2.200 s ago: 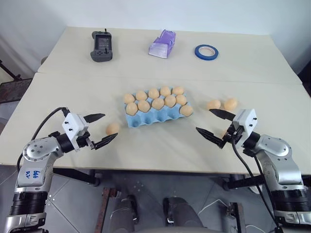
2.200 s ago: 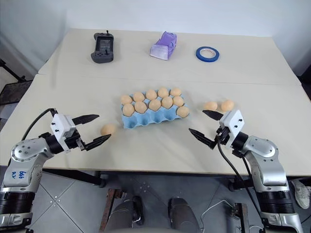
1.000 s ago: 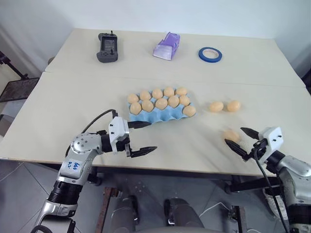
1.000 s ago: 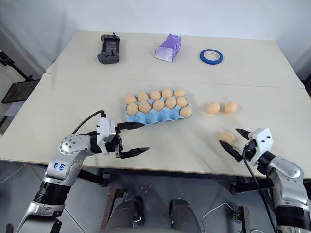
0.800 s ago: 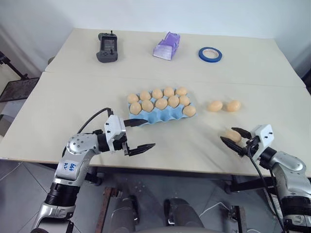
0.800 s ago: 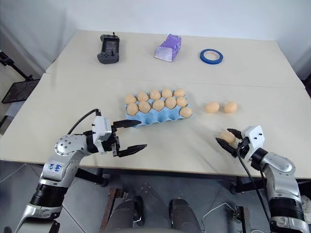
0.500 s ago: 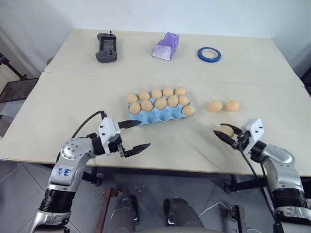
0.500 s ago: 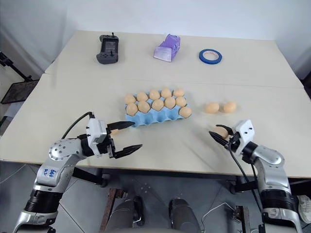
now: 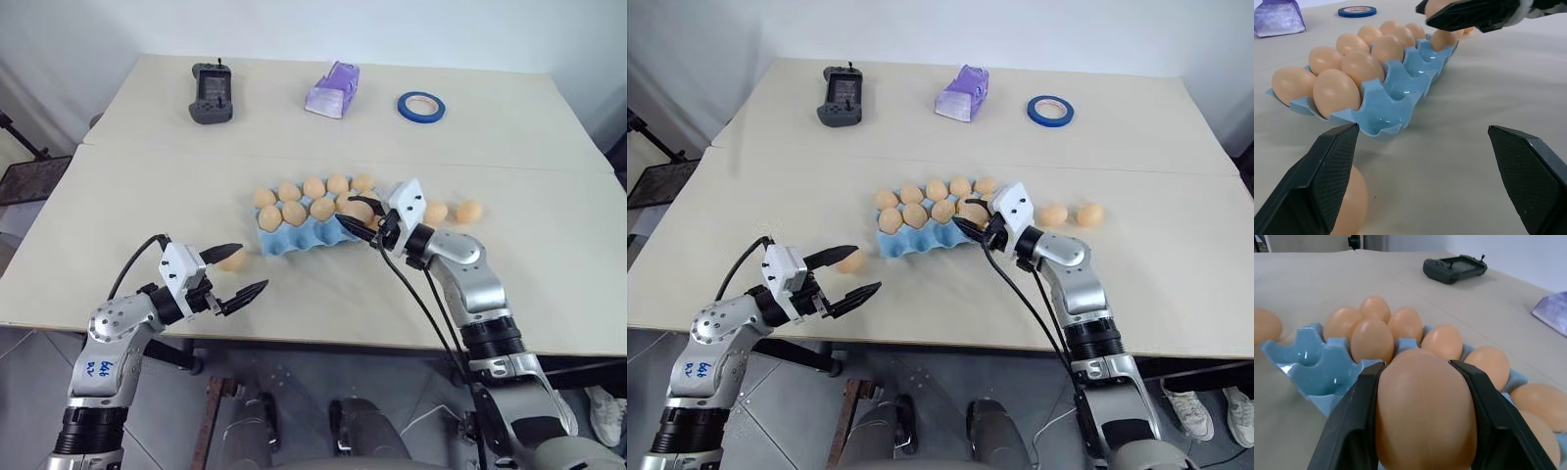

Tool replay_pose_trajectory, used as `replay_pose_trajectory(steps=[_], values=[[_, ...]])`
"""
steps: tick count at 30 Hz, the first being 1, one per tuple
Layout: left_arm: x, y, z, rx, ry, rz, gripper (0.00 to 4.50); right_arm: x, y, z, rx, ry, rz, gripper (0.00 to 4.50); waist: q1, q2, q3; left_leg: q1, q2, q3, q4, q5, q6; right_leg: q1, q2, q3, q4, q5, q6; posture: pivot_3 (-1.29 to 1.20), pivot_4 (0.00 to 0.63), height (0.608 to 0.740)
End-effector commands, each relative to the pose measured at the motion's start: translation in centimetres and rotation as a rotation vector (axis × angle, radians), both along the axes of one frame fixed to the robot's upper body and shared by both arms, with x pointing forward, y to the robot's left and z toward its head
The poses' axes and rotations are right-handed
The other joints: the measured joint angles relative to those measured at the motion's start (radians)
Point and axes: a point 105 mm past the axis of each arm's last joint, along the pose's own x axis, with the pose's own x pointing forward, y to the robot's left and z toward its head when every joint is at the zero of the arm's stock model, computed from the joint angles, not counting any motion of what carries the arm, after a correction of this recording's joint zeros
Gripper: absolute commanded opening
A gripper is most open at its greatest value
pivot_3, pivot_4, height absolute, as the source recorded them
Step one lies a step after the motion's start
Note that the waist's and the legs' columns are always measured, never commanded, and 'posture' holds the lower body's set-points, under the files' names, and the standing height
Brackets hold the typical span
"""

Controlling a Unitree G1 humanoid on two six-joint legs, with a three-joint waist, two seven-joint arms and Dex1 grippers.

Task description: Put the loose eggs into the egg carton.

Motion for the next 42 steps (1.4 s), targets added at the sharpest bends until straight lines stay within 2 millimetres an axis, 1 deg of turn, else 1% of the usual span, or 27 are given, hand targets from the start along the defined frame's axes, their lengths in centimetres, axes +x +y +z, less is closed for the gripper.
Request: replay_pose_trajectory(steps=[1,3,5,8,10,15,17,19,20,21,22,24,26,29,32,34,39,42], values=[[-0.3,0.2,1.4,0.016,-0.062,0.009,4.5,0.4,-0.2,0.9,0.021,-0.034,-0.017,3.07,-0.003,0.0,0.0,0.0,0.0,0.0,0.0,0.0,0.0,0.0,0.0,0.0,0.0,0.0,0.0,0.0,0.15,0.74],[-0.3,0.1,1.6,0.018,-0.067,0.004,4.5,0.2,-0.4,0.9,0.021,-0.036,-0.012,3.78,-0.004,0.0,0.0,0.0,0.0,0.0,0.0,0.0,0.0,0.0,0.0,0.0,0.001,0.0,0.0,0.0,0.15,0.74],[-0.3,-0.2,1.9,0.018,-0.07,-0.01,4.5,-0.5,-1.0,1.3,0.036,-0.043,0.001,4.44,-0.005,0.0,0.0,0.0,0.0,0.0,0.0,0.0,0.0,0.0,0.0,0.0,0.001,0.0,0.0,0.0,0.15,0.74],[-0.2,-1.0,2.1,0.014,-0.071,-0.049,4.5,-1.8,-2.4,2.0,0.057,-0.066,0.015,4.44,-0.001,0.0,0.0,0.0,0.0,0.0,0.0,0.0,0.0,0.0,0.0,0.0,0.001,0.0,0.0,0.0,0.15,0.74],[0.0,-2.1,2.1,0.015,-0.07,-0.096,4.5,-3.0,-4.7,2.0,0.076,-0.068,-0.024,4.44,0.008,0.0,0.0,0.0,0.0,0.0,0.0,0.0,0.0,0.0,0.0,0.0,0.0,0.0,0.0,0.0,0.15,0.74],[0.1,-4.1,1.7,0.027,-0.051,-0.191,4.5,-5.2,-9.6,0.6,0.048,-0.045,-0.176,4.44,0.022,0.0,0.0,0.0,0.0,0.0,0.0,0.0,0.0,0.0,0.0,0.0,-0.001,0.0,0.0,0.0,0.15,0.74],[0.5,-5.3,1.6,0.008,-0.045,-0.23,4.5,-6.6,-13.3,-0.4,0.053,-0.031,-0.312,4.44,0.024,0.0,0.0,0.0,0.0,0.0,0.001,0.0,0.0,0.0,0.0,0.0,-0.001,0.0,0.0,0.0,0.15,0.74],[0.6,-6.6,1.8,-0.031,-0.034,-0.287,4.5,-8.1,-16.0,-1.3,0.083,-0.005,-0.404,4.44,0.03,0.0,0.0,0.0,0.0,-0.001,0.001,0.0,0.0,0.001,0.001,0.0,-0.001,0.0,0.0,0.0,0.15,0.74],[0.5,-7.0,1.8,-0.041,-0.03,-0.307,4.5,-8.6,-16.8,-1.8,0.089,0.012,-0.434,4.44,0.03,0.0,0.0,0.0,0.0,-0.002,0.002,0.0,0.0,0.001,0.001,0.0,-0.001,0.0,0.0,0.0,0.15,0.74],[0.7,-7.7,1.8,-0.05,-0.027,-0.33,4.5,-9.3,-18.2,-2.8,0.085,0.02,-0.5,4.44,0.028,0.0,0.0,0.0,-0.001,-0.002,0.002,0.0,0.001,0.001,0.001,0.0,-0.001,0.0,0.0,0.0,0.15,0.74],[0.7,-8.1,1.8,-0.053,-0.026,-0.344,4.5,-9.8,-19.2,-3.4,0.077,0.024,-0.544,4.44,0.028,0.0,0.0,0.0,-0.001,-0.001,0.002,0.0,0.001,0.001,0.001,0.0,-0.001,0.0,0.0,0.0,0.15,0.74],[1.0,-8.9,1.7,-0.056,-0.02,-0.362,4.5,-10.6,-20.6,-4.4,0.069,0.021,-0.629,4.44,0.02,0.0,0.0,0.0,-0.001,-0.001,0.003,0.0,0.001,0.002,0.001,0.0,-0.001,0.001,0.001,0.0,0.15,0.74],[1.4,-9.7,1.9,-0.079,-0.016,-0.368,4.5,-11.0,-21.9,-5.1,0.134,0.033,-0.724,4.44,0.016,0.0,0.0,0.002,0.0,-0.001,0.004,0.0,0.001,0.003,0.002,0.001,0.0,0.001,0.002,0.0,0.15,0.74],[1.6,-10.0,1.8,-0.063,-0.022,-0.376,4.5,-10.6,-21.9,-5.3,0.143,0.022,-0.74,4.44,0.007,0.0,0.0,0.006,0.0,-0.003,0.006,0.0,0.001,0.007,0.003,0.001,0.0,0.001,0.002,0.0,0.15,0.74],[1.8,-9.7,2.0,-0.054,-0.032,-0.362,4.5,-8.4,-20.8,-5.0,0.126,0.007,-0.714,4.44,-0.009,0.0,0.0,0.009,0.0,-0.003,0.006,0.0,0.001,0.011,0.002,0.001,0.0,0.001,0.002,0.0,0.15,0.74],[1.8,-9.5,2.1,-0.054,-0.037,-0.356,4.5,-7.4,-20.2,-4.6,0.12,-0.003,-0.691,4.44,-0.013,0.0,0.0,0.01,0.0,-0.003,0.006,0.0,0.001,0.012,0.002,0.001,0.0,0.002,0.002,0.0,0.15,0.74],[1.6,-8.9,2.3,-0.054,-0.058,-0.33,4.5,-3.6,-19.9,-3.4,0.101,-0.003,-0.698,4.44,-0.003,0.001,0.0,0.009,-0.001,-0.004,0.005,0.0,0.001,0.011,0.002,0.0,0.0,0.001,0.002,0.0,0.15,0.74],[1.2,-8.5,2.1,-0.05,-0.057,-0.315,4.5,0.0,-19.7,-1.7,0.114,-0.01,-0.753,4.44,-0.002,0.001,0.0,0.008,-0.001,-0.004,0.003,0.0,0.001,0.01,0.002,0.001,-0.001,0.001,0.002,0.0,0.15,0.74]])
